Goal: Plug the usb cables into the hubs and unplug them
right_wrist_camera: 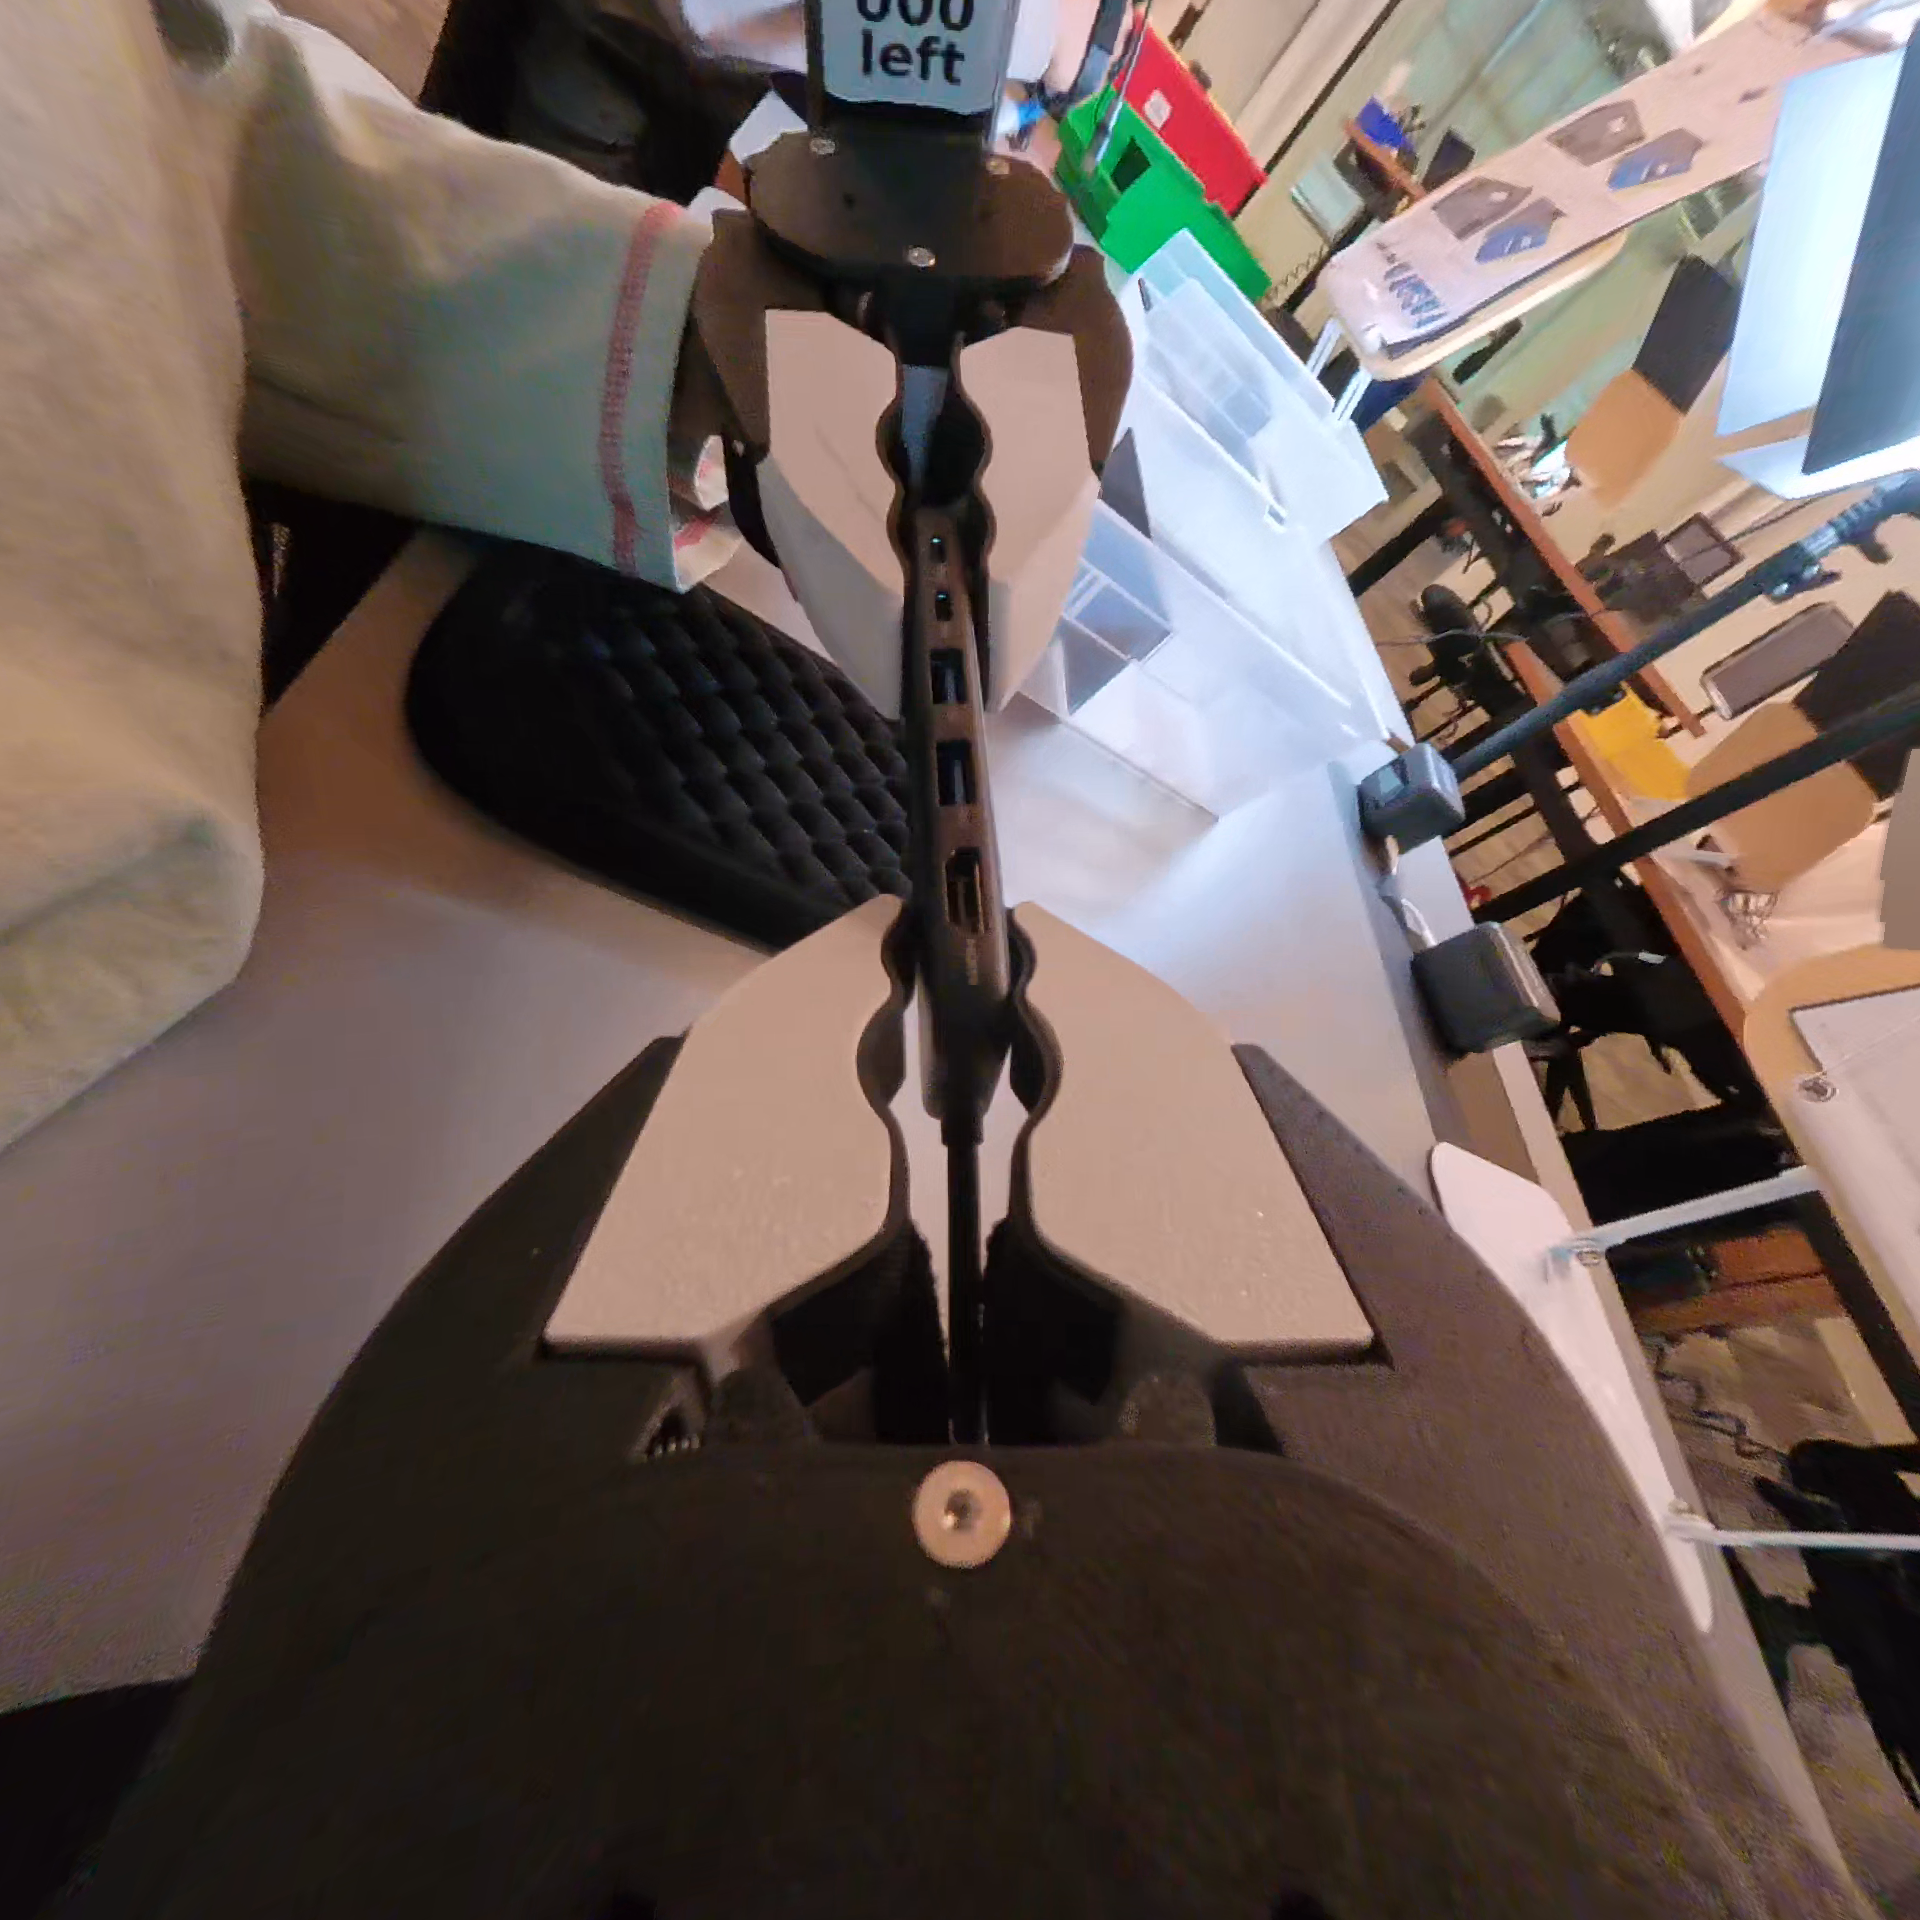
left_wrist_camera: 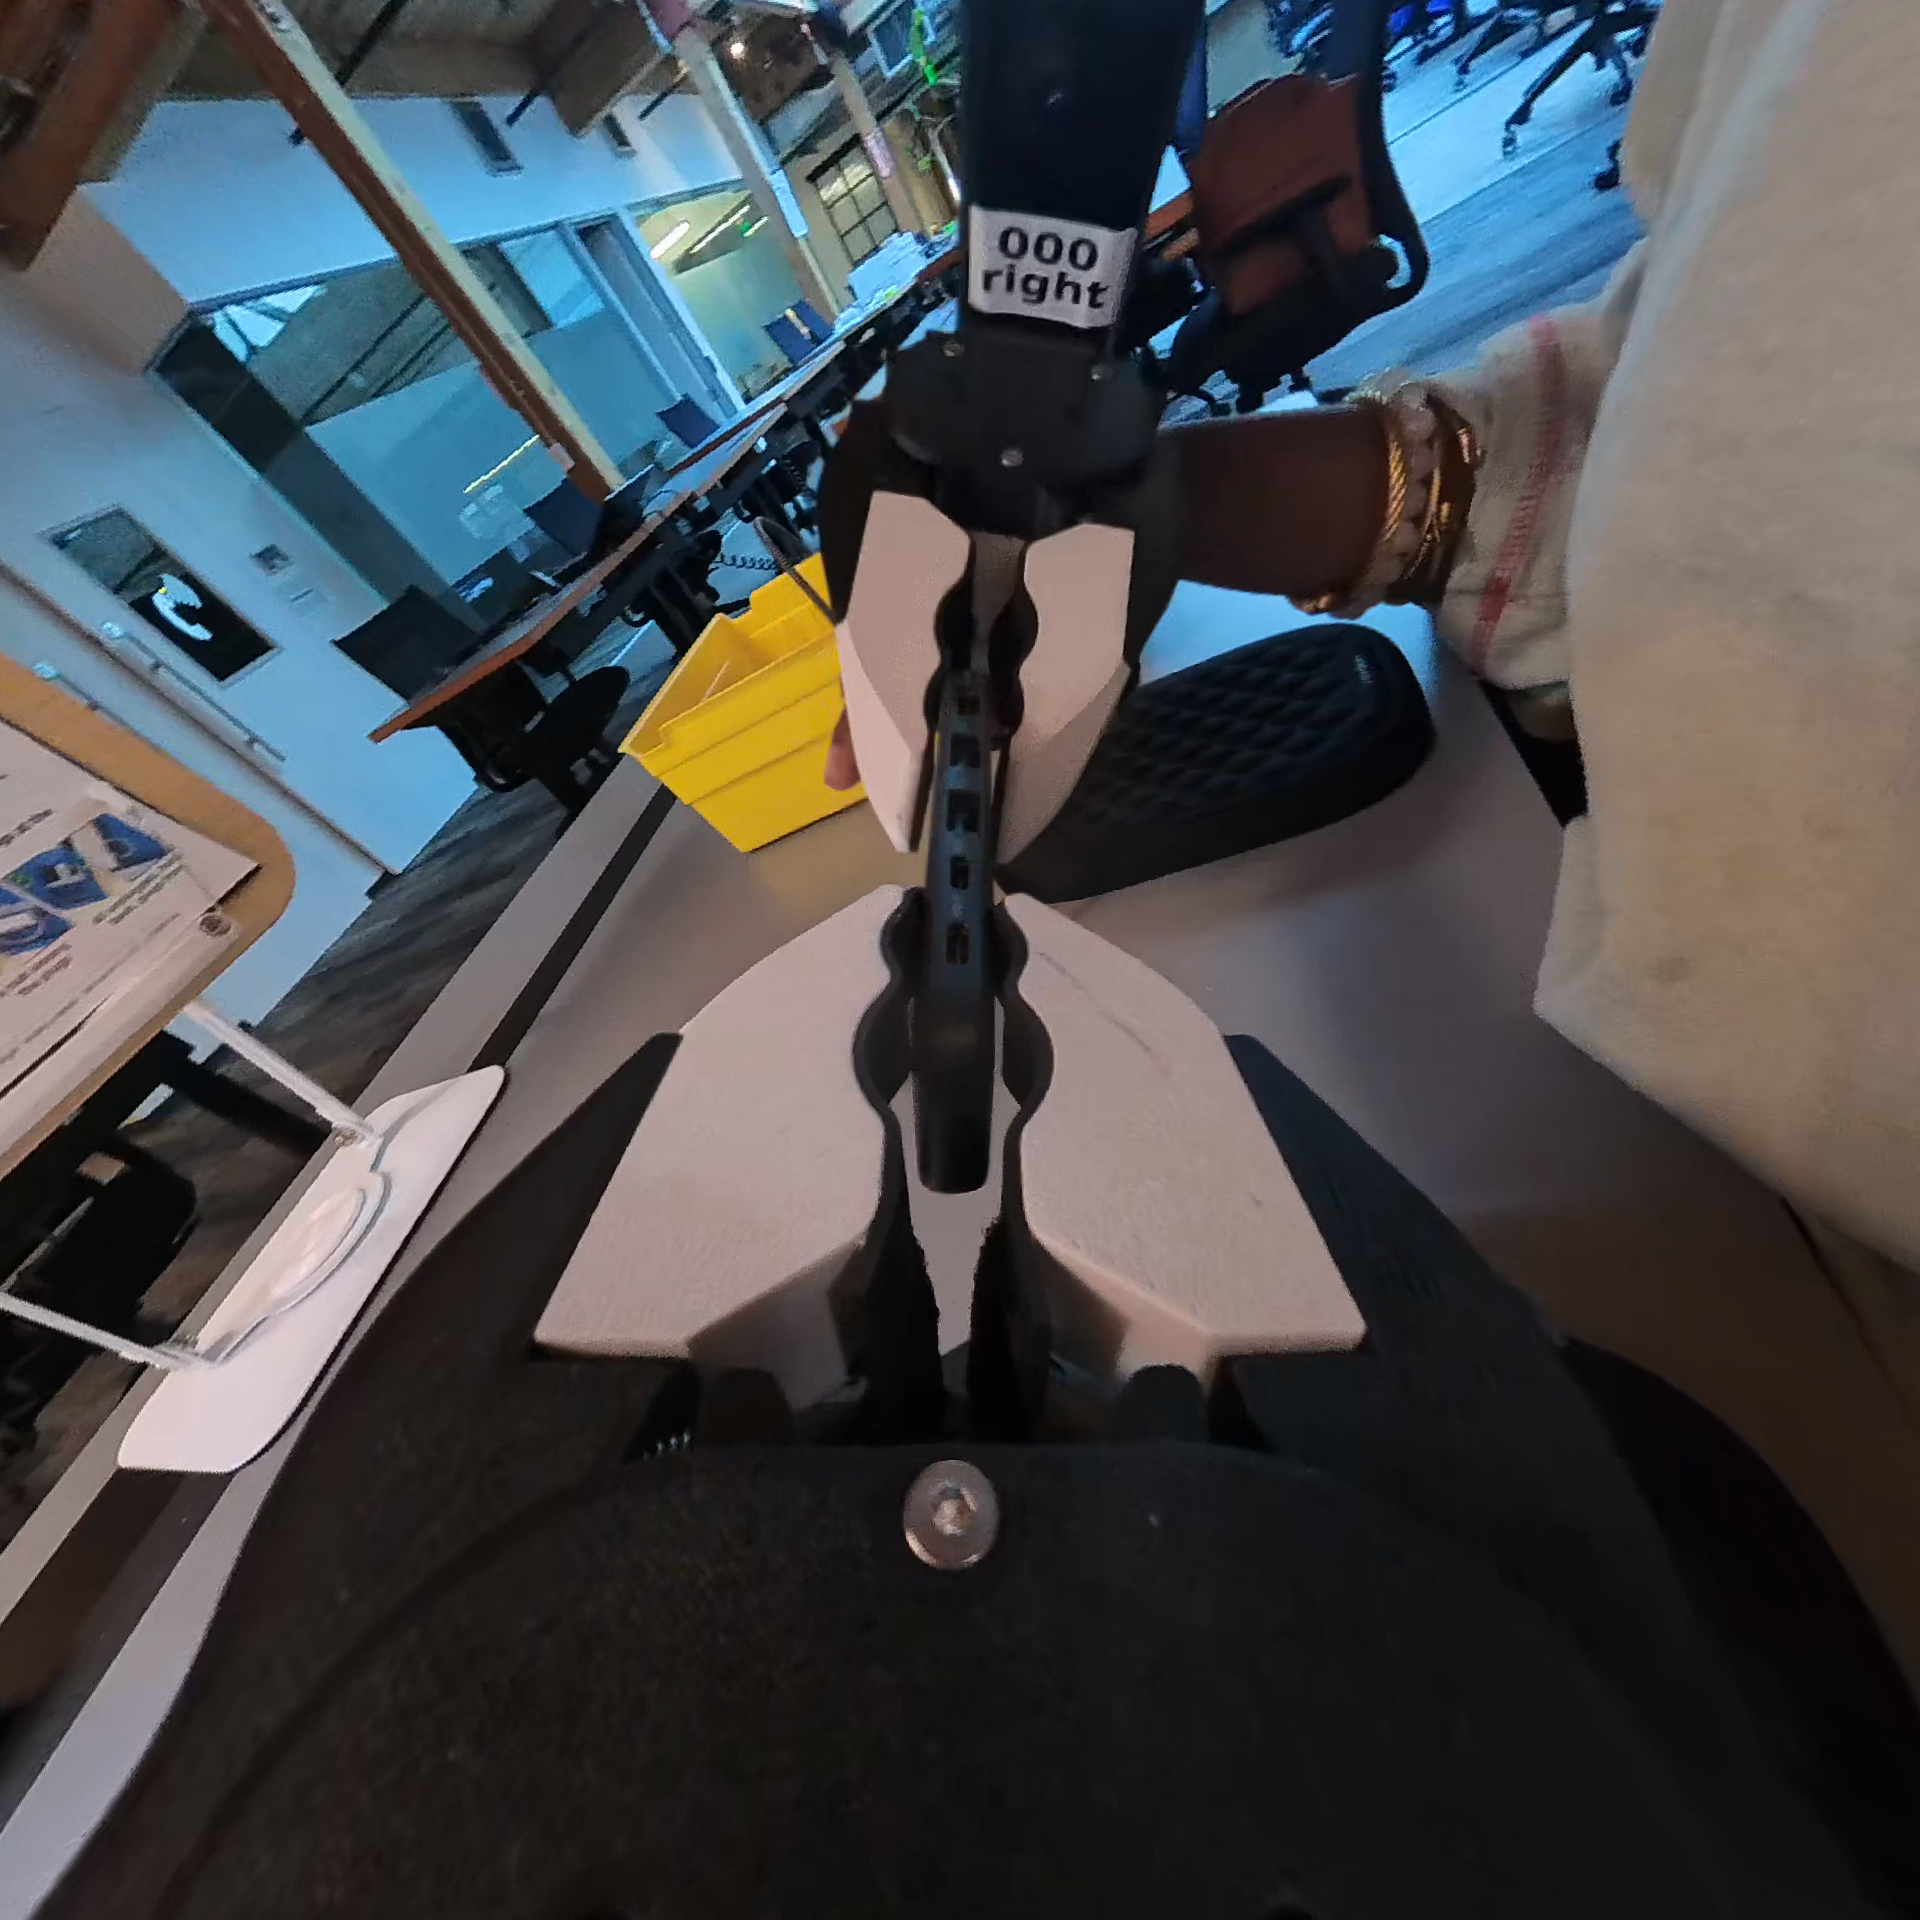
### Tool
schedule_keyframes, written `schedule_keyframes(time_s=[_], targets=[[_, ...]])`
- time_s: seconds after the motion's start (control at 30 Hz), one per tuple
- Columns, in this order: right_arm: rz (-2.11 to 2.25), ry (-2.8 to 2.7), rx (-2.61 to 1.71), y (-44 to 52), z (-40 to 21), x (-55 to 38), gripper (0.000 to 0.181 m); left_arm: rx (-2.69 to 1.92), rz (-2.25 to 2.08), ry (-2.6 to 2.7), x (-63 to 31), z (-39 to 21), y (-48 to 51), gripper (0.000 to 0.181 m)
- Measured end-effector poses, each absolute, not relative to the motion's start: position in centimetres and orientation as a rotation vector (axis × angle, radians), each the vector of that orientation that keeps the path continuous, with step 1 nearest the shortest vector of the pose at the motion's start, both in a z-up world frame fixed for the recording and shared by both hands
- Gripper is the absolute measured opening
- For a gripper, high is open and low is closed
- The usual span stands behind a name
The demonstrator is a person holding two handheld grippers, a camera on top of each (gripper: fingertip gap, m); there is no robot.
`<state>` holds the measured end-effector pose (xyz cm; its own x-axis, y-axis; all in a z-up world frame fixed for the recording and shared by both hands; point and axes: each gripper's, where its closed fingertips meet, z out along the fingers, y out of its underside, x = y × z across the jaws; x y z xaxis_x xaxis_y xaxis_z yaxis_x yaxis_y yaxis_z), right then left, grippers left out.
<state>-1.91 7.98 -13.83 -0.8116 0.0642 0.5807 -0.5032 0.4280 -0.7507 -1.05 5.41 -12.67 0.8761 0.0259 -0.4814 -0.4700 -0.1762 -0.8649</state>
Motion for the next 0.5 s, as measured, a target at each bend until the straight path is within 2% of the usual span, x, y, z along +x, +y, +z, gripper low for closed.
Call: schedule_keyframes(time_s=[0.1,0.27,0.5], targets=[[1.37,-2.145,0.34,8.3,-14.0,-1.9,0.012,-1.705,0.455,0.291,-1.4,-12.8,5.6,0.016],[1.23,-2.006,0.195,10.7,-14.2,-3.9,0.012,-1.609,0.507,0.05,-3.4,-11.8,5.0,0.035],[1.277,-1.933,-0.013,13.2,-16.0,-5.4,0.012,-1.626,0.618,-0.177,-5.2,-10.1,1.2,0.036]])
